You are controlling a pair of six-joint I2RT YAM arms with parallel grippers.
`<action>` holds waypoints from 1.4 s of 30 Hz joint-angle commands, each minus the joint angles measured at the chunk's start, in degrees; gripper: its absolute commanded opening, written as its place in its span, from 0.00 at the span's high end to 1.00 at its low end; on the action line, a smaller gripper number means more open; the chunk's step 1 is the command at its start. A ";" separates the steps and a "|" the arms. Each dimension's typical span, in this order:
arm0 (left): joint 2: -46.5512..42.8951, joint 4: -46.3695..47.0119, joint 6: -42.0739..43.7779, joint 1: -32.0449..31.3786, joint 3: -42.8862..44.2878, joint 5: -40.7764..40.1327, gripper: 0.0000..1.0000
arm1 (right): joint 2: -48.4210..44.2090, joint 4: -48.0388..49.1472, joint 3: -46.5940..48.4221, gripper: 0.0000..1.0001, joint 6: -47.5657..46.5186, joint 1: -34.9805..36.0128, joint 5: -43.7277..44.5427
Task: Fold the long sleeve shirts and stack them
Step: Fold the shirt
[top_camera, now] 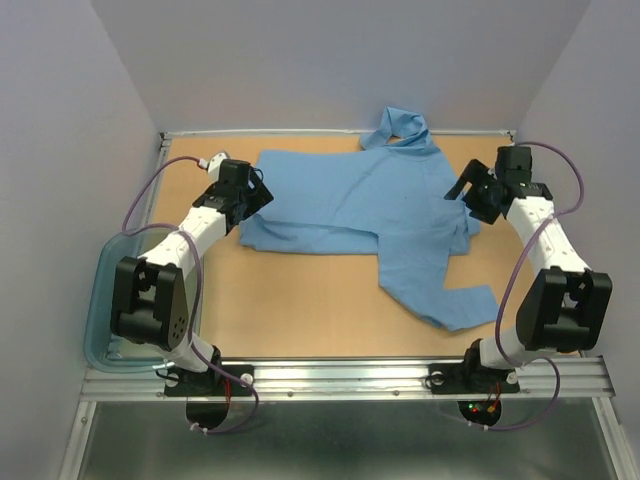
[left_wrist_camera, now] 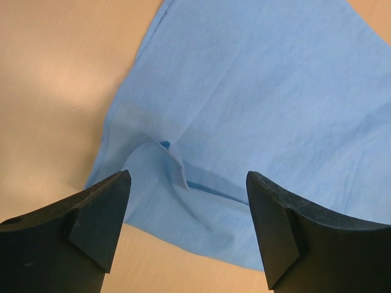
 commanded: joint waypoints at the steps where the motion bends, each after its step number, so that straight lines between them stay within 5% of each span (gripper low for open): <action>1: -6.45 0.83 0.33 -0.46 -1.93 4.66 0.14 | -3.48 1.57 3.89 0.15 -4.53 6.92 -4.37; 6: -9.01 3.56 -0.64 -0.64 -7.03 5.91 0.19 | -1.38 6.65 2.76 0.16 -2.62 15.88 -9.82; 15: -2.95 6.55 -2.57 -0.64 -7.92 8.10 0.25 | 5.91 15.37 -2.61 0.17 2.49 18.36 -15.72; 33: 3.82 8.66 -2.75 5.07 -11.08 5.46 0.26 | 16.02 15.28 -1.91 0.21 2.84 16.69 1.76; 42: 2.34 7.52 -2.13 6.39 -12.75 5.38 0.26 | 12.43 14.41 -0.41 0.20 1.18 14.32 7.12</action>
